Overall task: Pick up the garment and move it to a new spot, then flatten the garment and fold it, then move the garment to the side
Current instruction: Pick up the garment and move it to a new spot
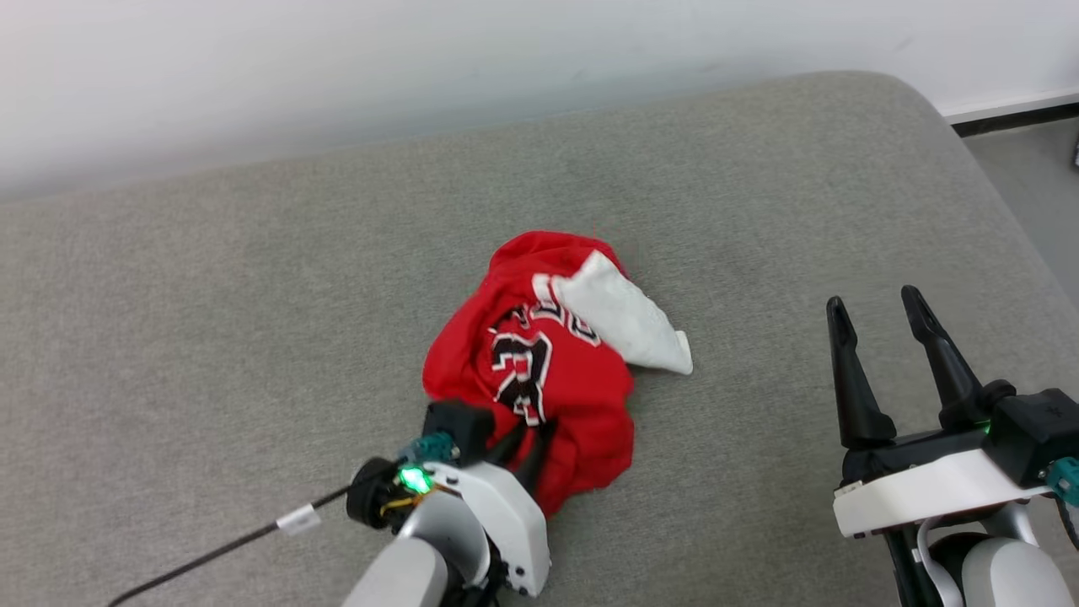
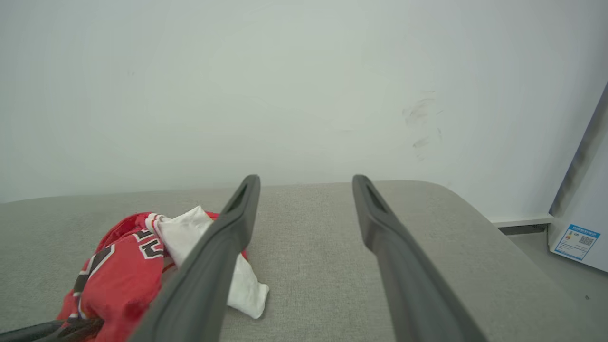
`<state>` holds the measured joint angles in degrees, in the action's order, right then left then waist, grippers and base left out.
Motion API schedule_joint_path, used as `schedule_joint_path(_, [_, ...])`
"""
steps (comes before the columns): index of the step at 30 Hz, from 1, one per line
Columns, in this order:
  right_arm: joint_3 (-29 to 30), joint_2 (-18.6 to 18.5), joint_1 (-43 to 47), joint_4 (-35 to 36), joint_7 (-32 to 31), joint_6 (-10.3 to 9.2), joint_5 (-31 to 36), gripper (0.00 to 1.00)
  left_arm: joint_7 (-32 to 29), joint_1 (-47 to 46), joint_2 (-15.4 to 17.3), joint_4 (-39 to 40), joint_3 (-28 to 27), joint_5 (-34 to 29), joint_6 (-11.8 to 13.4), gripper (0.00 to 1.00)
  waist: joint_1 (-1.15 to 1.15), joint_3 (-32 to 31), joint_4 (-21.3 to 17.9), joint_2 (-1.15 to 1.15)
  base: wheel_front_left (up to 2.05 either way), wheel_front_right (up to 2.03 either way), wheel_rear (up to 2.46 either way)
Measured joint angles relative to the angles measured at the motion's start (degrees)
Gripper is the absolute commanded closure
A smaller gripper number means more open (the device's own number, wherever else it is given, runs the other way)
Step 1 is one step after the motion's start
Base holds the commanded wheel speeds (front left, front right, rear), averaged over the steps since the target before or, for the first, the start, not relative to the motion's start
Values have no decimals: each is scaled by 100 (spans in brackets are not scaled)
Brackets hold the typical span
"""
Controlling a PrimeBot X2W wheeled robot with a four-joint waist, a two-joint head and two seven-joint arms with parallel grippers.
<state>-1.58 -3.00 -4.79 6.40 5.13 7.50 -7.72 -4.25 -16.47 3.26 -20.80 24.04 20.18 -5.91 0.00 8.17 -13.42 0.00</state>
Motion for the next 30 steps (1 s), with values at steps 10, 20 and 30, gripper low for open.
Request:
schedule_joint_path(10, [18, 2, -75, -134, 41, 0, 32, 0, 910, 63, -24, 410, 225, -179, 167, 0, 0, -11, 355, 0, 0, 0, 0])
schedule_joint_path(20, [141, 3, 81, -141, -174, 0, 166, 0, 1584, 81, 260, 865, -558, -212, 898, 0, 0, -392, 804, 0, 0, 0, 0])
schedule_joint_path(30, [156, 2, 390, -121, -422, 0, 225, 0, 1597, 925, 881, 1062, -1177, -87, 1318, 0, 0, -724, 989, 0, 0, 0, 0])
